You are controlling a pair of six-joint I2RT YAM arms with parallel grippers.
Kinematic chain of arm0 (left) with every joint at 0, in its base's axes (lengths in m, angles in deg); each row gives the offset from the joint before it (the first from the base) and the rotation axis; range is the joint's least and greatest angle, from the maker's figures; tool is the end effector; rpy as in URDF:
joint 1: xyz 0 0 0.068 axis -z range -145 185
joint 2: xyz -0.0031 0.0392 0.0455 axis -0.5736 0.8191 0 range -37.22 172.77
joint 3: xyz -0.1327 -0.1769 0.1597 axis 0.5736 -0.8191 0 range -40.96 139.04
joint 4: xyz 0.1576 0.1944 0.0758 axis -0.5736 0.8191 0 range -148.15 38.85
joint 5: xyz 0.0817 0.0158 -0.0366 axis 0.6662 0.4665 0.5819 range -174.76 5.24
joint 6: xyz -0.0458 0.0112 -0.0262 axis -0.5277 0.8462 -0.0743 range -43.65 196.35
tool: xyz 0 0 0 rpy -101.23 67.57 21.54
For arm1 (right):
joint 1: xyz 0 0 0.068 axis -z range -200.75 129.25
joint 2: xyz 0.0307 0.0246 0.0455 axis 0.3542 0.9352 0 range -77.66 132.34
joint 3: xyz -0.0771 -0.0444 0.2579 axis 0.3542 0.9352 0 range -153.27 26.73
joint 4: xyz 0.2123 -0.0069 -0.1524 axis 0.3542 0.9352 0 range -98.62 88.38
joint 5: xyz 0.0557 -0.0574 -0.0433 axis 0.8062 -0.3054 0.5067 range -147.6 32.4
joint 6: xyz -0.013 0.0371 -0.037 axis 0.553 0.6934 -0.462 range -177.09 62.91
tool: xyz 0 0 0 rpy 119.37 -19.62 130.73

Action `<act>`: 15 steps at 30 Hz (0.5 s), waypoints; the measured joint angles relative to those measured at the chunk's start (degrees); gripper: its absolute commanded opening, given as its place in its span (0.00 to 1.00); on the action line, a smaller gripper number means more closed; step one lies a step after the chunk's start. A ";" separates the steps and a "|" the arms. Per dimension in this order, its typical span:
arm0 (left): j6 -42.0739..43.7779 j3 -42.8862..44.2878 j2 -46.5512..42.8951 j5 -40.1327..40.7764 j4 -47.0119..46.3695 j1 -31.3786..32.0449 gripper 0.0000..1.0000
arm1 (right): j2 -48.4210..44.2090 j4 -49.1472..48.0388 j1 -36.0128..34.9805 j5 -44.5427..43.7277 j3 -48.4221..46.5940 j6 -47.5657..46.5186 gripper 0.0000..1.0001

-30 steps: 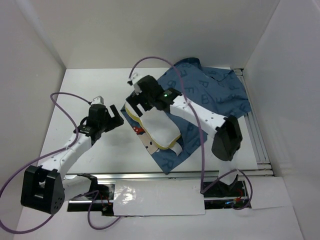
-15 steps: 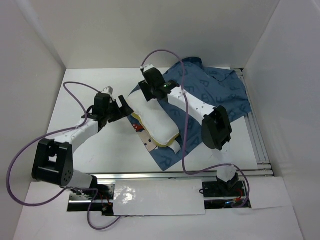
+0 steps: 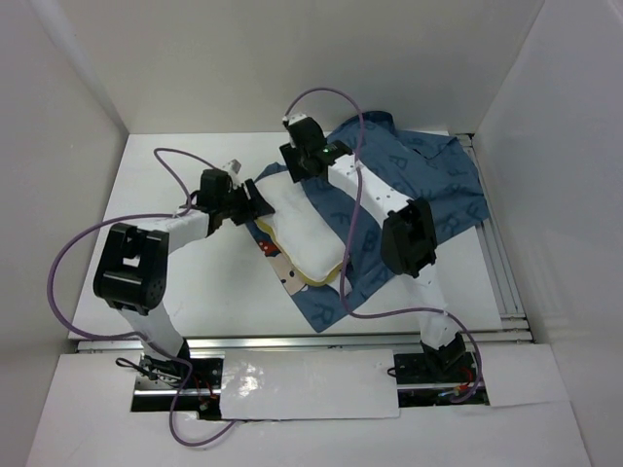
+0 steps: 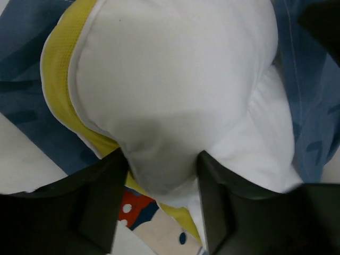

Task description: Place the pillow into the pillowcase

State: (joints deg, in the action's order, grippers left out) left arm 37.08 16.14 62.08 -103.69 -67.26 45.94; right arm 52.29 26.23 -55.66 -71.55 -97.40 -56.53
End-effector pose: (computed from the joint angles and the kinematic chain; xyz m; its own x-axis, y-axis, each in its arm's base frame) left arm 0.3656 -0.0824 0.1950 -0.6976 -0.4749 -0.5365 0.0063 0.7447 -0.6674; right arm 0.4328 0.2914 0.2798 -0.5385 -0.3643 -0.7598 -0.4003 0.9041 -0.1497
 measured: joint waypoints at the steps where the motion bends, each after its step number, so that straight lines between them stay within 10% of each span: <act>1: -0.17 0.35 0.70 -0.52 -0.13 0.00 0.52 | 0.85 0.46 0.35 0.59 -0.37 0.00 0.49; 7: 0.09 1.16 2.97 -3.93 -2.71 -0.15 0.00 | 2.75 3.15 2.14 1.84 -0.66 1.44 0.01; 15: 0.68 2.60 5.01 -5.44 -5.31 0.35 0.00 | 1.46 2.93 1.90 3.76 -0.35 2.34 0.00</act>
State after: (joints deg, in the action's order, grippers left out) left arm 37.76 18.74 67.09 -109.14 -72.57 46.29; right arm 53.75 29.15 -53.76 -67.79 -97.75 -54.19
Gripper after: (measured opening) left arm 0.165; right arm 0.009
